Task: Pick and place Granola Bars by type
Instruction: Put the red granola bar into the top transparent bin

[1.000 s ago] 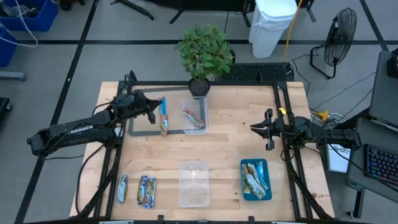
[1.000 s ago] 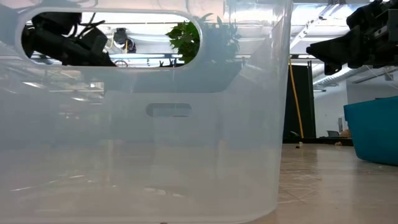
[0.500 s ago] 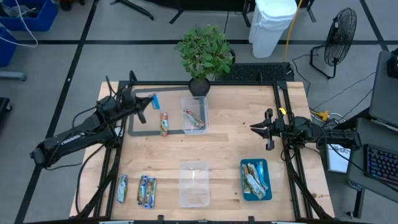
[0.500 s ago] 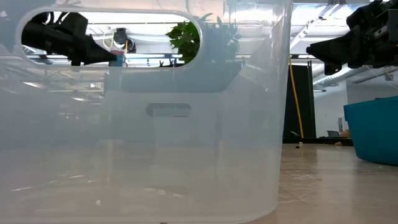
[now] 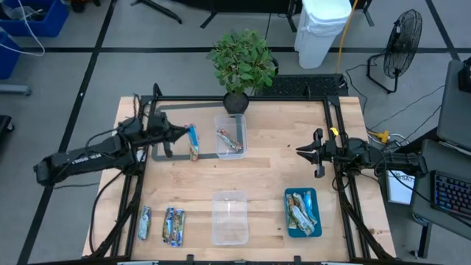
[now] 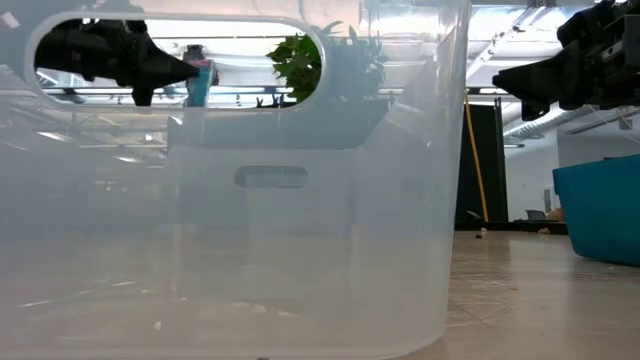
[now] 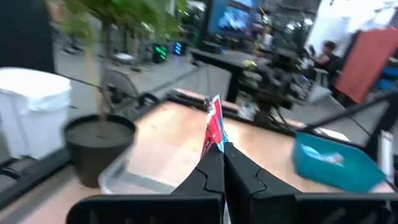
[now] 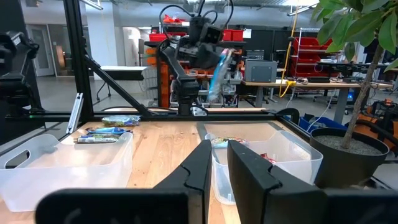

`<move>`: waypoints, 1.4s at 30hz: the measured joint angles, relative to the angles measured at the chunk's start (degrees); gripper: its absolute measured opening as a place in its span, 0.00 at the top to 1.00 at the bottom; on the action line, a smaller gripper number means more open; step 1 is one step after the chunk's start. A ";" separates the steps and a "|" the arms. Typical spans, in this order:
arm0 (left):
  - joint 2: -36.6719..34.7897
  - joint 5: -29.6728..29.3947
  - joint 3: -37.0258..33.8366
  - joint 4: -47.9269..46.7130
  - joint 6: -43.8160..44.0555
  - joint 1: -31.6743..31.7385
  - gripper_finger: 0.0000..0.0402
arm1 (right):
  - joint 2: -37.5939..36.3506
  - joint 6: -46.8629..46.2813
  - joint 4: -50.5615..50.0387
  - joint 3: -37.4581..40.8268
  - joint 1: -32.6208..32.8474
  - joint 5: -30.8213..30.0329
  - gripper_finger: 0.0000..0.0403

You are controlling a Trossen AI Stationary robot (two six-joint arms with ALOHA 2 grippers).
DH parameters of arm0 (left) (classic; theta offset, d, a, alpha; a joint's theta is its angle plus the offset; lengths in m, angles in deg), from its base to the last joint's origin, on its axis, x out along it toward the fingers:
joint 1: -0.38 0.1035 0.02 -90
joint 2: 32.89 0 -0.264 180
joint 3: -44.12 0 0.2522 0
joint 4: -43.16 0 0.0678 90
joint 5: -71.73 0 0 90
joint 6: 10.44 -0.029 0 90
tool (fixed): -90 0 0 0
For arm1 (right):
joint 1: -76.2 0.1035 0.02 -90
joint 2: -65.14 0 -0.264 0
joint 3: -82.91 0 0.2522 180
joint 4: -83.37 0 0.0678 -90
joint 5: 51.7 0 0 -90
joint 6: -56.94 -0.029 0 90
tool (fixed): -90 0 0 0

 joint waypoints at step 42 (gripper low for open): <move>21.37 -1.03 1.34 46.11 -11.84 -7.18 1.00 | -0.01 0.01 0.00 0.00 0.00 -0.02 0.89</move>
